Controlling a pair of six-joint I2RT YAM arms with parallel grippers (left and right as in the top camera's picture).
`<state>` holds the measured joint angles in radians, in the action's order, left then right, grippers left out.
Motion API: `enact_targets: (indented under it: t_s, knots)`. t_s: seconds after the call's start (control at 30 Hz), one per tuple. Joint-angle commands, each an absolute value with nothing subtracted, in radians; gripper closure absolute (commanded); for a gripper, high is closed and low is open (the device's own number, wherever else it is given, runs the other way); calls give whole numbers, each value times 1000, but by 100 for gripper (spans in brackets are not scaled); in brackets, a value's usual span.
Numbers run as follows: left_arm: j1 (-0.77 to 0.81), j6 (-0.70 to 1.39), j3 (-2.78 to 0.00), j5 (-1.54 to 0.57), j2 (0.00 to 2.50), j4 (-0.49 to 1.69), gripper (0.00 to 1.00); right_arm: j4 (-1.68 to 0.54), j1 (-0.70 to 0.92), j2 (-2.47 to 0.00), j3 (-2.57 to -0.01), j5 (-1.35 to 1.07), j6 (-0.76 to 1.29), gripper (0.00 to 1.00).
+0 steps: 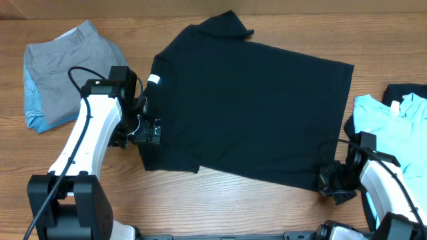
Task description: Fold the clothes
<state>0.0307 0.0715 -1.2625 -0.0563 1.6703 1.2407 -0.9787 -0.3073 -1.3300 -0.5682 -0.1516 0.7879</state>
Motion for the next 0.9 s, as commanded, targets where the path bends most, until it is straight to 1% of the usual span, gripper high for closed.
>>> enact_targets:
  t_s: [0.0,0.17,0.2,0.23,0.27,0.3,0.33,0.4,0.47,0.57,0.6,0.67,0.7,0.73,0.77,0.87]
  knots:
    - [24,44,-1261,-70,1671,1242,0,-1042,-310,-1335,-567,-180,789,96]
    - [24,44,-1261,-70,1671,1240,0,-1103,-310,-1335,-572,-181,785,96]
    - [24,44,-1261,-70,1671,1240,0,-1102,-310,-1335,-572,-181,785,92]
    - [24,44,-1261,-70,1671,1240,0,-1100,-310,-1335,-572,-182,785,76]
    - [24,44,-1261,-70,1671,1240,0,-1097,-310,-1335,-572,-186,786,47]
    - [24,44,-1261,-70,1671,1240,0,-1090,-310,-1335,-572,-186,786,37]
    - [24,44,-1261,-70,1671,1240,0,-1074,-310,-1335,-571,-181,786,30]
    - [24,44,-1261,-71,1671,1239,0,-1040,-310,-1335,-569,-177,786,27]
    - [24,44,-1261,-70,1671,1239,0,-1006,-310,-1336,-562,-177,794,28]
    - [24,40,-1261,-70,1671,1241,0,-993,-310,-1336,-532,-173,828,38]
    - [24,40,-1261,-70,1671,1241,0,-988,-310,-1336,-516,-170,835,46]
    - [24,36,-1261,-71,1671,1243,0,-982,-310,-1336,-495,-166,839,63]
    - [24,30,-1261,-71,1671,1245,0,-983,-310,-1336,-493,-174,838,74]
    - [24,29,-1261,-71,1671,1246,0,-986,-310,-1335,-493,-177,837,89]
    - [24,29,-1261,-71,1671,1246,0,-987,-310,-1335,-494,-178,833,96]
    - [24,30,-1261,-72,1671,1251,0,-1028,-310,-1332,-546,-179,765,96]
